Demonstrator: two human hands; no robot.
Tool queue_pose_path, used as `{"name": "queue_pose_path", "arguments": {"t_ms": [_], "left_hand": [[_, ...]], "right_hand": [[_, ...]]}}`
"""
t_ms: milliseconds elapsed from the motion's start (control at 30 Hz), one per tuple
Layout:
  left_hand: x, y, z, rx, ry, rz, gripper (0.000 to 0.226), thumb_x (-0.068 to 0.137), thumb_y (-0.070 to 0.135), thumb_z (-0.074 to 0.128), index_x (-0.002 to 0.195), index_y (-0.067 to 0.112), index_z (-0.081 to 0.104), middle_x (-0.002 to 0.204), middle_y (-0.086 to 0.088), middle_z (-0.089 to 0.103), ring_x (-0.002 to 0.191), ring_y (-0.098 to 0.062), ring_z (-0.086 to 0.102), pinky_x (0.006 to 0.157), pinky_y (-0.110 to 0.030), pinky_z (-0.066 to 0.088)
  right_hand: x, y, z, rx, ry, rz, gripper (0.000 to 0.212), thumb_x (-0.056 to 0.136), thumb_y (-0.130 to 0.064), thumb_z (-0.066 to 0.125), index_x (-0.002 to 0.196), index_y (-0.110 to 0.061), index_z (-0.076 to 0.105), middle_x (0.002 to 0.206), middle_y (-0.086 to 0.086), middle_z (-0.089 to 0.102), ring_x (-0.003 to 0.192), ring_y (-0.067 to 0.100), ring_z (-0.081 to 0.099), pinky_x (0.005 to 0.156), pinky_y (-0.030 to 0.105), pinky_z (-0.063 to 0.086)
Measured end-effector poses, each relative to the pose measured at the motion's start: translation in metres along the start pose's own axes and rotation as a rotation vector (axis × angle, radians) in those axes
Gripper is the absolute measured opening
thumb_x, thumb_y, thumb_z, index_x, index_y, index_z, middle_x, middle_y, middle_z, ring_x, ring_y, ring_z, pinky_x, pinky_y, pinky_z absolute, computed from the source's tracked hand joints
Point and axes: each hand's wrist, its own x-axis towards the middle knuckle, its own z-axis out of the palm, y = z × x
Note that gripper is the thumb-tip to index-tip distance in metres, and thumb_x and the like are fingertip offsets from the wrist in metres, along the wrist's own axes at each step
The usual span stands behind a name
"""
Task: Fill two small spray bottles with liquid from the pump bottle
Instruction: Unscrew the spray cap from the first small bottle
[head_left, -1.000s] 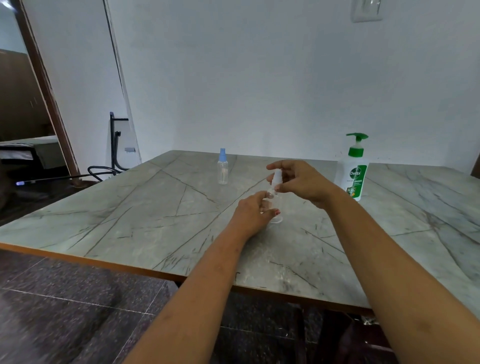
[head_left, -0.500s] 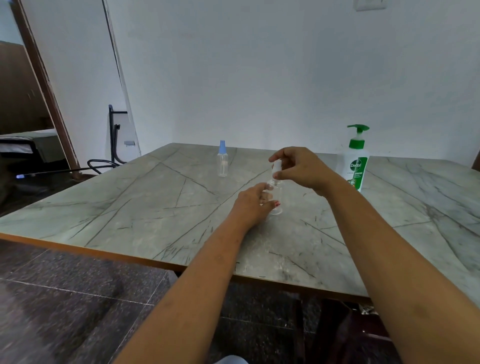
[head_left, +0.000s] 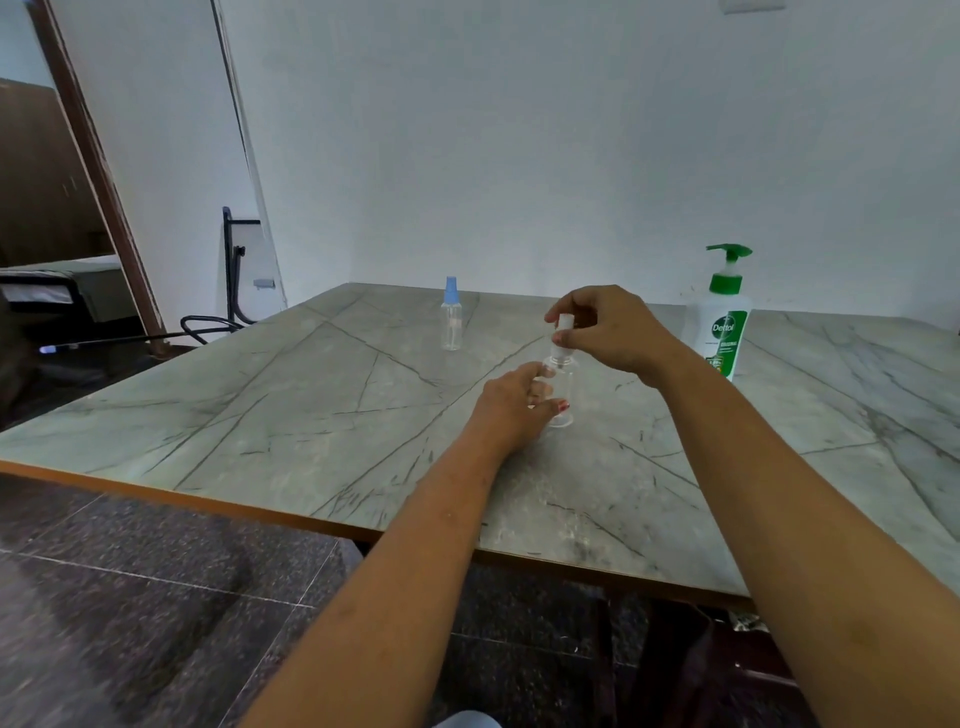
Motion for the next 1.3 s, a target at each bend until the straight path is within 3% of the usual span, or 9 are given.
{"name": "queue_pose_path", "arguments": {"t_ms": [100, 233, 300, 367, 467, 667, 933, 1133, 1300], "left_hand": [[0.000, 0.000, 0.000, 0.002, 0.000, 0.006, 0.045, 0.088, 0.026, 0.063, 0.129, 0.016, 0.049, 0.128, -0.007, 0.058, 0.111, -0.020, 0.058, 0.100, -0.032, 0.043], [0.001, -0.002, 0.001, 0.005, -0.004, 0.008, 0.045, 0.088, 0.027, 0.063, 0.129, 0.017, 0.049, 0.129, -0.006, 0.059, 0.112, -0.020, 0.059, 0.102, -0.033, 0.043], [0.001, -0.003, 0.001, 0.005, -0.004, 0.011, 0.045, 0.087, 0.027, 0.064, 0.129, 0.017, 0.049, 0.127, -0.005, 0.060, 0.111, -0.019, 0.060, 0.102, -0.032, 0.043], [0.001, -0.003, 0.001, 0.004, -0.004, 0.009, 0.045, 0.087, 0.028, 0.064, 0.128, 0.017, 0.049, 0.126, -0.005, 0.060, 0.110, -0.018, 0.060, 0.101, -0.031, 0.043], [0.002, -0.002, 0.001, 0.025, -0.006, -0.004, 0.048, 0.087, 0.029, 0.064, 0.130, 0.017, 0.048, 0.130, -0.005, 0.058, 0.112, -0.019, 0.058, 0.101, -0.031, 0.042], [0.004, -0.003, 0.000, 0.015, -0.015, -0.013, 0.052, 0.087, 0.028, 0.065, 0.133, 0.016, 0.046, 0.132, -0.005, 0.056, 0.115, -0.020, 0.058, 0.101, -0.031, 0.042], [0.004, -0.007, 0.001, 0.015, 0.004, 0.032, 0.044, 0.087, 0.027, 0.065, 0.127, 0.016, 0.050, 0.125, -0.004, 0.061, 0.108, -0.016, 0.060, 0.092, -0.021, 0.041], [0.003, -0.011, -0.002, -0.055, 0.080, 0.023, 0.043, 0.085, 0.025, 0.067, 0.124, 0.016, 0.053, 0.119, -0.005, 0.062, 0.098, -0.012, 0.059, 0.087, -0.019, 0.041], [0.002, -0.009, -0.002, -0.058, 0.101, 0.030, 0.043, 0.085, 0.023, 0.067, 0.124, 0.013, 0.053, 0.120, -0.006, 0.062, 0.102, -0.016, 0.060, 0.085, -0.018, 0.041]], "right_hand": [[-0.003, 0.000, -0.006, 0.157, -0.119, 0.009, 0.037, 0.084, 0.002, 0.059, 0.116, -0.016, 0.062, 0.112, 0.002, 0.063, 0.106, 0.015, 0.059, 0.091, 0.028, 0.048], [0.000, 0.001, -0.001, -0.011, 0.073, 0.031, 0.029, 0.086, -0.030, 0.067, 0.111, -0.017, 0.061, 0.103, -0.001, 0.059, 0.093, 0.013, 0.055, 0.075, 0.021, 0.042], [0.001, 0.001, 0.003, -0.128, 0.114, 0.009, 0.027, 0.084, -0.033, 0.069, 0.100, -0.012, 0.064, 0.092, 0.000, 0.060, 0.084, 0.013, 0.055, 0.065, 0.017, 0.040], [0.001, 0.000, 0.005, -0.112, 0.103, -0.007, 0.021, 0.084, -0.028, 0.070, 0.094, -0.010, 0.066, 0.090, 0.002, 0.063, 0.082, 0.014, 0.056, 0.062, 0.014, 0.039], [0.000, -0.001, 0.003, -0.026, 0.113, -0.005, 0.014, 0.086, -0.017, 0.068, 0.097, -0.009, 0.069, 0.100, 0.005, 0.067, 0.089, 0.015, 0.059, 0.073, 0.019, 0.043], [0.004, -0.004, -0.009, 0.160, 0.146, 0.006, 0.020, 0.091, -0.007, 0.058, 0.107, -0.014, 0.068, 0.108, 0.000, 0.064, 0.093, 0.010, 0.058, 0.076, 0.016, 0.044], [0.006, -0.001, -0.028, 0.392, 0.353, 0.025, 0.023, 0.092, -0.006, 0.055, 0.107, -0.020, 0.066, 0.109, 0.000, 0.065, 0.098, 0.010, 0.059, 0.083, 0.024, 0.050], [-0.007, 0.032, -0.041, 0.796, 0.568, 0.233, 0.010, 0.090, -0.008, 0.060, 0.095, -0.016, 0.063, 0.098, 0.002, 0.064, 0.089, 0.010, 0.061, 0.074, 0.021, 0.050], [-0.013, 0.066, -0.015, 0.818, 0.557, 0.507, 0.019, 0.085, 0.002, 0.063, 0.074, -0.011, 0.056, 0.077, 0.007, 0.058, 0.066, 0.012, 0.055, 0.065, 0.021, 0.050]]}}
